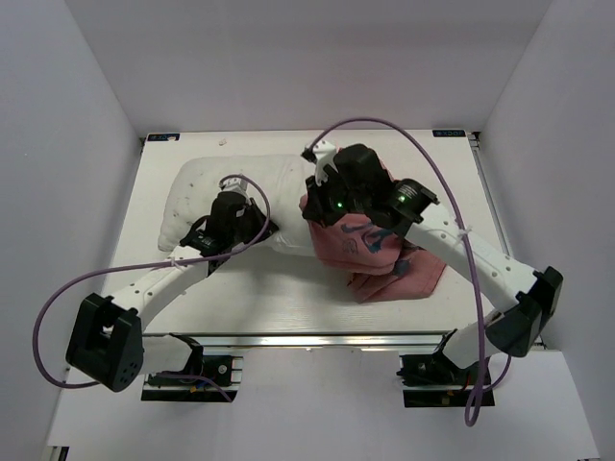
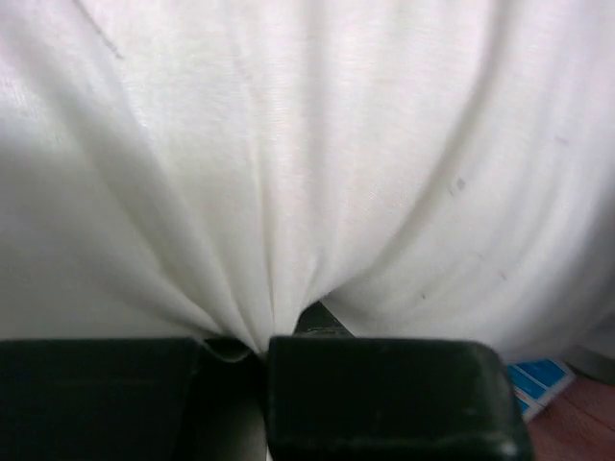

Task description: Put the pillow into the pillowcase

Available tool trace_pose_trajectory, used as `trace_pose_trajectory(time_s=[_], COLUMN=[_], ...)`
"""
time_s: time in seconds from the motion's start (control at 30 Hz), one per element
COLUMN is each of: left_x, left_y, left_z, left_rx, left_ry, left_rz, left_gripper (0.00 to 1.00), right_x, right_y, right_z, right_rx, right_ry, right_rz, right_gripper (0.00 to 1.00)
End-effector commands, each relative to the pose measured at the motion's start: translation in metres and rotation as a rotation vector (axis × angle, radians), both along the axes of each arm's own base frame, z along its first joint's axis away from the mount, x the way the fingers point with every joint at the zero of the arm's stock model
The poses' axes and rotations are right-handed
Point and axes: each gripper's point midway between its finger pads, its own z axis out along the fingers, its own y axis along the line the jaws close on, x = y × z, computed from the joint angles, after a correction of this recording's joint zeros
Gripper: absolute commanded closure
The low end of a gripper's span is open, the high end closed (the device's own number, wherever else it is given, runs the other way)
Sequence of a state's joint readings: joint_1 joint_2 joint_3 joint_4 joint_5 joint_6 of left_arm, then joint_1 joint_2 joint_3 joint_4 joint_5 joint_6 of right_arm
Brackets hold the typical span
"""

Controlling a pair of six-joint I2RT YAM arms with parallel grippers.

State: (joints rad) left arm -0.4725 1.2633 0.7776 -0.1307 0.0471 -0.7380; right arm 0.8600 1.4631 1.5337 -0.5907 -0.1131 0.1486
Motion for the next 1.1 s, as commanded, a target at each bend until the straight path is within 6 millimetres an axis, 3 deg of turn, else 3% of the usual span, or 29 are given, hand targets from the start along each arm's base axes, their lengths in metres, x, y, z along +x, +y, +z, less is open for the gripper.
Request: trace_pose_trajectory(time_s=[0.0,0.07,0.1,0.13,0.17,0.2,0.23,0.27,0.3,0.37,0.4,0.47,0.5,0.53,0.63,0.7,0.73,0.8,0.87,0.93,0.97,1.0,1.03,1.07], left_x=[0.01,0.007,0.007,0.004,0.0,-0.003,-0.006,-0.01,-0.012,-0.014,-0.015,-0.016,-0.015,-0.016,-0.007,0.001,0.008,0.018,0.027,0.038,0.041,0.044,0.049,0.054], left_y=[-0.038,-0.046,-0.049,-0.051,-0.053,-0.054,-0.056,-0.058,-0.057,-0.059,-0.06,-0.059,-0.057,-0.056,-0.046,-0.038,-0.035,-0.018,-0.001,0.02,0.026,0.03,0.037,0.039], left_z=[0.128,0.154,0.177,0.19,0.201,0.217,0.224,0.23,0.232,0.224,0.207,0.188,0.18,0.154,0.11,0.093,0.085,0.068,0.058,0.057,0.056,0.058,0.06,0.064], left_rx=[-0.217,-0.249,-0.271,-0.286,-0.303,-0.322,-0.34,-0.351,-0.357,-0.361,-0.356,-0.371,-0.374,-0.366,-0.327,-0.297,-0.283,-0.228,-0.214,-0.223,-0.222,-0.223,-0.223,-0.222], left_ry=[-0.312,-0.361,-0.403,-0.428,-0.449,-0.48,-0.494,-0.506,-0.511,-0.486,-0.455,-0.409,-0.399,-0.342,-0.26,-0.217,-0.197,-0.14,-0.098,-0.089,-0.08,-0.081,-0.084,-0.088], left_rz=[-0.125,-0.157,-0.167,-0.184,-0.196,-0.206,-0.218,-0.228,-0.229,-0.234,-0.234,-0.215,-0.201,-0.183,-0.088,-0.017,0.012,0.126,0.209,0.295,0.316,0.333,0.349,0.353], left_gripper=[1.0,1.0,1.0,1.0,1.0,1.0,1.0,1.0,1.0,1.0,1.0,1.0,1.0,1.0,1.0,1.0,1.0,1.0,1.0,1.0,1.0,0.96,0.91,0.89], right_x=[0.014,0.033,0.046,0.06,0.077,0.087,0.099,0.105,0.109,0.114,0.113,0.11,0.106,0.103,0.097,0.096,0.097,0.102,0.114,0.119,0.116,0.104,0.092,0.085], right_y=[0.03,0.038,0.036,0.039,0.034,0.032,0.035,0.03,0.029,0.024,0.019,0.009,0.0,-0.004,-0.01,-0.01,-0.009,-0.004,-0.001,-0.005,-0.009,-0.018,-0.021,-0.025], right_z=[0.043,0.052,0.058,0.055,0.085,0.094,0.091,0.104,0.099,0.071,0.036,0.0,-0.03,-0.041,-0.064,-0.067,-0.065,-0.05,-0.007,0.048,0.066,0.097,0.11,0.101], right_rx=[0.12,0.123,0.133,0.125,0.177,0.193,0.186,0.199,0.184,0.12,0.059,0.0,-0.057,-0.068,-0.138,-0.158,-0.16,-0.14,-0.107,-0.056,-0.038,-0.003,0.02,0.001], right_ry=[-0.049,-0.07,-0.083,-0.074,-0.115,-0.125,-0.119,-0.133,-0.126,-0.086,-0.025,0.047,0.1,0.128,0.159,0.145,0.121,0.069,-0.084,-0.242,-0.294,-0.372,-0.418,-0.458], right_rz=[0.018,-0.03,-0.059,-0.09,-0.122,-0.137,-0.154,-0.165,-0.168,-0.182,-0.189,-0.192,-0.199,-0.177,-0.121,-0.087,-0.056,-0.026,0.023,0.041,0.05,0.065,0.112,0.161], right_gripper=[1.0,1.0,1.0,1.0,1.0,1.0,1.0,1.0,1.0,1.0,1.0,1.0,1.0,1.0,1.0,0.78,0.63,0.49,0.34,0.28,0.24,0.22,0.21,0.17])
